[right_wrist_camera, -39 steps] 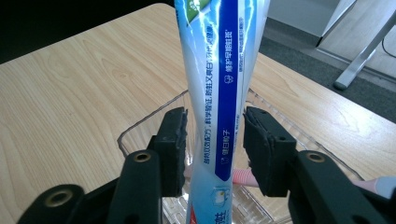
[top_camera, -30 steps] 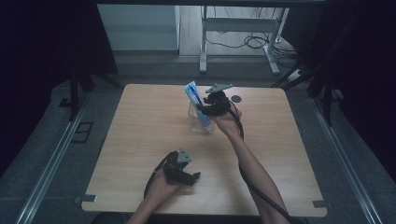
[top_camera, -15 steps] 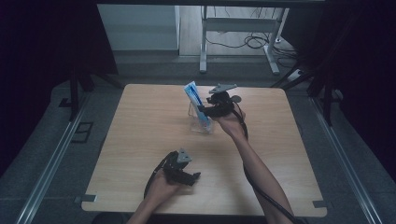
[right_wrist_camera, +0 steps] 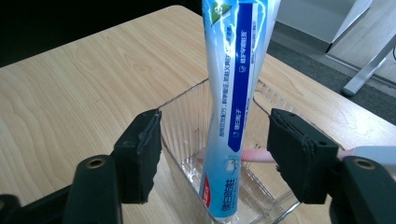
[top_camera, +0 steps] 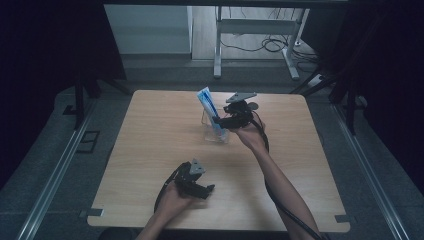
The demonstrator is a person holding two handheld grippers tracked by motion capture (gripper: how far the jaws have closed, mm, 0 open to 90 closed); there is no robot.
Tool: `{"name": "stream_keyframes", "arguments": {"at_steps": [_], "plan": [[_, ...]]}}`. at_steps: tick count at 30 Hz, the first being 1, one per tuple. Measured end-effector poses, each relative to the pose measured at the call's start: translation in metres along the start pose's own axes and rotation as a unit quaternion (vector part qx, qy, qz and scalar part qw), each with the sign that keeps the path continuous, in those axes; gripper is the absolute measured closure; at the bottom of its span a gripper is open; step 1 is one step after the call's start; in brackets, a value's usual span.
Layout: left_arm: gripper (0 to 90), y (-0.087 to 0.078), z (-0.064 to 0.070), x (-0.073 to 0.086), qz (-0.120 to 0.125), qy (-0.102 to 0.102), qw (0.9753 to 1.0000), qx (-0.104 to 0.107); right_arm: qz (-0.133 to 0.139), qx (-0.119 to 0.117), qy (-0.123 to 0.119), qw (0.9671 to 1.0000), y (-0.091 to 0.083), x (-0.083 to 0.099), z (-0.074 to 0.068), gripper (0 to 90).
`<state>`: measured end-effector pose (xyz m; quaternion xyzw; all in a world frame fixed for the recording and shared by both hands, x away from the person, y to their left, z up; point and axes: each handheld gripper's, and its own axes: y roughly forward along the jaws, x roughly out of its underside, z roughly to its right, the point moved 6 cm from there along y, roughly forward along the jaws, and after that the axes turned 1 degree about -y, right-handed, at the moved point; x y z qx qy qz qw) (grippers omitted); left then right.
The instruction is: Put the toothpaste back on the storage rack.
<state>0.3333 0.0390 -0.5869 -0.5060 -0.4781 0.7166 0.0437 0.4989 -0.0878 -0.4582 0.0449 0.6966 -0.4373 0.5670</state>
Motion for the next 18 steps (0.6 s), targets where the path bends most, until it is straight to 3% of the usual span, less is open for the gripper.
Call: {"name": "stream_keyframes", "arguments": {"at_steps": [7, 18], "plan": [[11.0, 0.000, 0.000, 0.000, 0.000, -0.001, 1.0000, 0.000, 0.001, -0.017, -0.009, 0.9998, -0.005, 0.005, -0.004, 28.1], [11.1, 0.000, 0.000, 0.000, 0.000, -0.001, 1.0000, 0.000, 0.010, -0.014, -0.003, 0.9998, -0.015, 0.016, -0.003, 19.1]]}}
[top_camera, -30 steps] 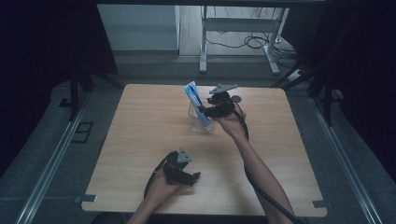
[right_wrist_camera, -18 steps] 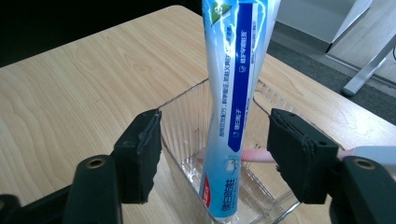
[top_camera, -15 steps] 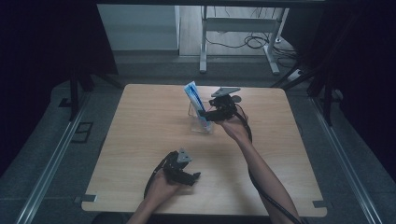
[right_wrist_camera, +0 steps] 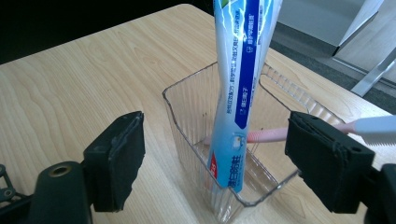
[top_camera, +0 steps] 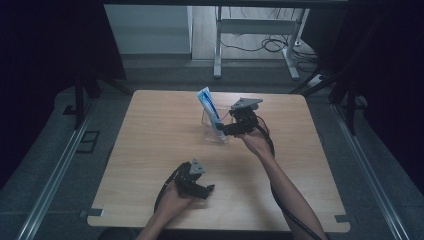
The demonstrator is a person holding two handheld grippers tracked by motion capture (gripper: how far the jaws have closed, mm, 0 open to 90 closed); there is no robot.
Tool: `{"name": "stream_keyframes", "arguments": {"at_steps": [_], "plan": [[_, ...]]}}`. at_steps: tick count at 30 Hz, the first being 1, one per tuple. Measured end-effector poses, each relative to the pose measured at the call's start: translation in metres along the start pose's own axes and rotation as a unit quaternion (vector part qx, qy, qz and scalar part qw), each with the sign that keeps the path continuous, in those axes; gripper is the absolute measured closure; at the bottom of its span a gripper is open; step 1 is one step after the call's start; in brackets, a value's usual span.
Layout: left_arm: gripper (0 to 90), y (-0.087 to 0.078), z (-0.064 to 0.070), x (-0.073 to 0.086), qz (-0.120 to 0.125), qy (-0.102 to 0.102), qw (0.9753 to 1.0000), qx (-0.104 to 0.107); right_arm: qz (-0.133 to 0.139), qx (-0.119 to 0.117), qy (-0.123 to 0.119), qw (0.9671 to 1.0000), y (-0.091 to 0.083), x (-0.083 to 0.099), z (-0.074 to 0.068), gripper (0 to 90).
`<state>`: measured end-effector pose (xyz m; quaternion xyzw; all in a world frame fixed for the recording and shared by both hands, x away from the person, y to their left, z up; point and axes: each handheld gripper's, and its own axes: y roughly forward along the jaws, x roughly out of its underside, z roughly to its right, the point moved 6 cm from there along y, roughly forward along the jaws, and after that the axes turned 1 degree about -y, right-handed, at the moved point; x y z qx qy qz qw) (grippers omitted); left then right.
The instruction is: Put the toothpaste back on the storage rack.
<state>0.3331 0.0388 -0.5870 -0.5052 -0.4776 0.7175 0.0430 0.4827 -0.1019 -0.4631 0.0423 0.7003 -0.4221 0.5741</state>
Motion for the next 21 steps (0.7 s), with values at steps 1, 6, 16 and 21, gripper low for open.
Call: {"name": "stream_keyframes", "arguments": {"at_steps": [1, 6, 16, 21], "plan": [[11.1, 0.000, 0.000, 0.000, 0.000, 0.000, 1.0000, 0.000, 0.000, 0.000, 0.000, 1.0000, -0.001, 0.001, 0.000, 18.8], [11.0, 0.000, 0.000, 0.000, 0.000, 0.000, 1.0000, 0.000, 0.004, -0.003, 0.002, 1.0000, -0.006, 0.005, -0.001, 17.5], [11.1, 0.000, 0.000, 0.000, 0.001, 0.001, 1.0000, 0.000, -0.005, -0.014, 0.003, 0.9999, -0.013, 0.016, -0.005, 13.5], [11.1, 0.000, 0.000, 0.000, 0.001, 0.002, 1.0000, -0.001, -0.007, -0.014, 0.000, 0.9999, -0.017, 0.022, -0.007, 12.9]]}}
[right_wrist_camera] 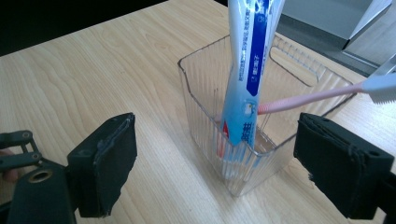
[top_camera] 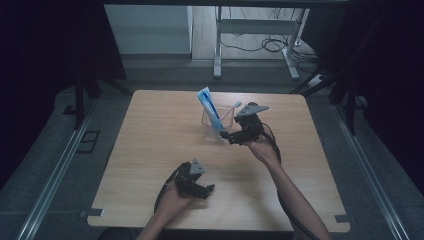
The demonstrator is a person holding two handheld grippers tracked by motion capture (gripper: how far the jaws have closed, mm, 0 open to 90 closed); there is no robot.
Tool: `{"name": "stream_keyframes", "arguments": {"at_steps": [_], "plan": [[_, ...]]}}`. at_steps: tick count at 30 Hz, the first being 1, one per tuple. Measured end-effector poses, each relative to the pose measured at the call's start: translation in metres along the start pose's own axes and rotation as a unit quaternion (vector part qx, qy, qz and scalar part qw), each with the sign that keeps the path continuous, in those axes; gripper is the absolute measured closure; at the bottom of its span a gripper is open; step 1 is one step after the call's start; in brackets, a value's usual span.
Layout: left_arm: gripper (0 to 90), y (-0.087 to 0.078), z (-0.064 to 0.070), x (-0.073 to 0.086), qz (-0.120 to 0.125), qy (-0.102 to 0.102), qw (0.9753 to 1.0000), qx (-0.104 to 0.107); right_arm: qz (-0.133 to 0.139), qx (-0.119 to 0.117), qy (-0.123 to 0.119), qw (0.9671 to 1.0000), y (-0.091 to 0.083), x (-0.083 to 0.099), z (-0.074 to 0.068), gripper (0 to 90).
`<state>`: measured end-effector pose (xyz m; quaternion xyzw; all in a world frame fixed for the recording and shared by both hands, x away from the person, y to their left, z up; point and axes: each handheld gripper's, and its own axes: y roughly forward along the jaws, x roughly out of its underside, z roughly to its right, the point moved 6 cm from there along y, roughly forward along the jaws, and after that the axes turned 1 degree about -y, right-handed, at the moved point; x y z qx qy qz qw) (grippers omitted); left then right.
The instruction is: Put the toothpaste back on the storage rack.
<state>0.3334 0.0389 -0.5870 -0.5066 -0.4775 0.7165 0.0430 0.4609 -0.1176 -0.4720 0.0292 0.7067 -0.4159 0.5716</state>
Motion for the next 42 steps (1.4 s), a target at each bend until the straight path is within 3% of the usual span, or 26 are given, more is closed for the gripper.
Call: {"name": "stream_keyframes", "arguments": {"at_steps": [28, 42], "plan": [[11.1, 0.000, 0.000, 0.000, 0.000, 0.000, 1.0000, 0.000, -0.003, 0.016, 0.006, 0.9999, -0.032, 0.037, 0.002, 9.9], [11.2, 0.000, 0.000, 0.000, 0.001, -0.001, 1.0000, 0.000, -0.009, 0.018, 0.016, 0.9997, -0.040, 0.060, 0.004, 10.3]]}}
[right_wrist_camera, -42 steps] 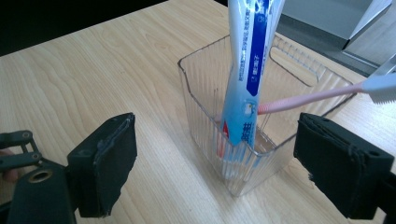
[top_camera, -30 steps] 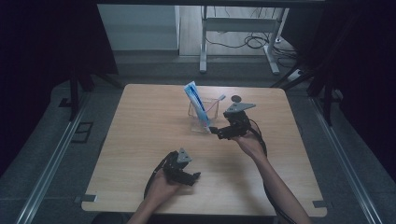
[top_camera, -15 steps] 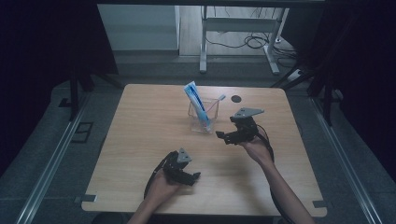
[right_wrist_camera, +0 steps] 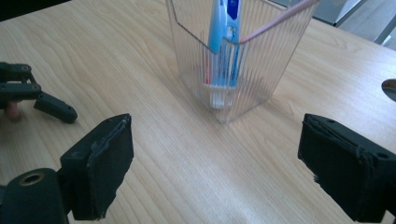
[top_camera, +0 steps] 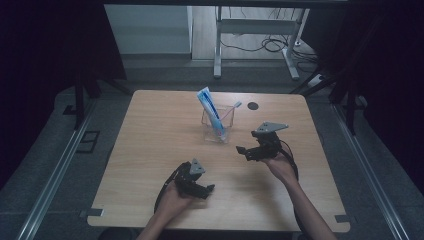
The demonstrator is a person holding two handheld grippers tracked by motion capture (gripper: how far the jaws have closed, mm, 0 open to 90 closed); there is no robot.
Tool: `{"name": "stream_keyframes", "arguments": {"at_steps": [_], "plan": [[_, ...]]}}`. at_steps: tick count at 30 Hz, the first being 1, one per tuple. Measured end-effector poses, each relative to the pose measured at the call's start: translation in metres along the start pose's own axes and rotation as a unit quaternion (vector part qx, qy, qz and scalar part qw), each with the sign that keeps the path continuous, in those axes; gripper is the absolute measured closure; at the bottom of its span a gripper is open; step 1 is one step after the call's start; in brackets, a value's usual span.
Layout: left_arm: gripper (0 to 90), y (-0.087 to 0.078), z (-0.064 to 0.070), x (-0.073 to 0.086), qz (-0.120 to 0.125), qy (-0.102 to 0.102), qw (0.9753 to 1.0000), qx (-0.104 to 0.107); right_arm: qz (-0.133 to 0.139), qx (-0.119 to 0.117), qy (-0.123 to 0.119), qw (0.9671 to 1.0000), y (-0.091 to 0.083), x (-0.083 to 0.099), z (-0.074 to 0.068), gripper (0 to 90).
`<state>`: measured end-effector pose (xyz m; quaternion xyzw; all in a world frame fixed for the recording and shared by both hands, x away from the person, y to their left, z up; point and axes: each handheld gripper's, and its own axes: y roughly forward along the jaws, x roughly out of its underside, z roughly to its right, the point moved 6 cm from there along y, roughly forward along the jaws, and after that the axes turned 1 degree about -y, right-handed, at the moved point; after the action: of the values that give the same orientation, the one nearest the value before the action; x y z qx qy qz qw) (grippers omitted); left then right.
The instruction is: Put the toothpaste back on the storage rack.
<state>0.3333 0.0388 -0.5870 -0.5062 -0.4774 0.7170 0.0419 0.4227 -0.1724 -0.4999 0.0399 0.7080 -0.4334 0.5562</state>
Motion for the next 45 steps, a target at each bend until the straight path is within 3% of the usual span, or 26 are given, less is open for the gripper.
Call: {"name": "stream_keyframes", "arguments": {"at_steps": [11, 28, 45], "plan": [[11.2, 0.000, 0.000, 0.000, -0.001, -0.001, 1.0000, 0.000, 0.002, -0.002, 0.006, 1.0000, -0.003, 0.019, -0.002, 10.8], [11.2, 0.000, 0.000, 0.000, -0.001, -0.001, 1.0000, 0.000, 0.002, 0.002, -0.017, 0.9999, -0.014, 0.038, -0.015, 11.1], [11.2, 0.000, 0.000, 0.000, 0.000, -0.003, 1.0000, 0.000, 0.006, 0.010, -0.010, 0.9999, -0.037, 0.060, -0.019, 11.1]]}}
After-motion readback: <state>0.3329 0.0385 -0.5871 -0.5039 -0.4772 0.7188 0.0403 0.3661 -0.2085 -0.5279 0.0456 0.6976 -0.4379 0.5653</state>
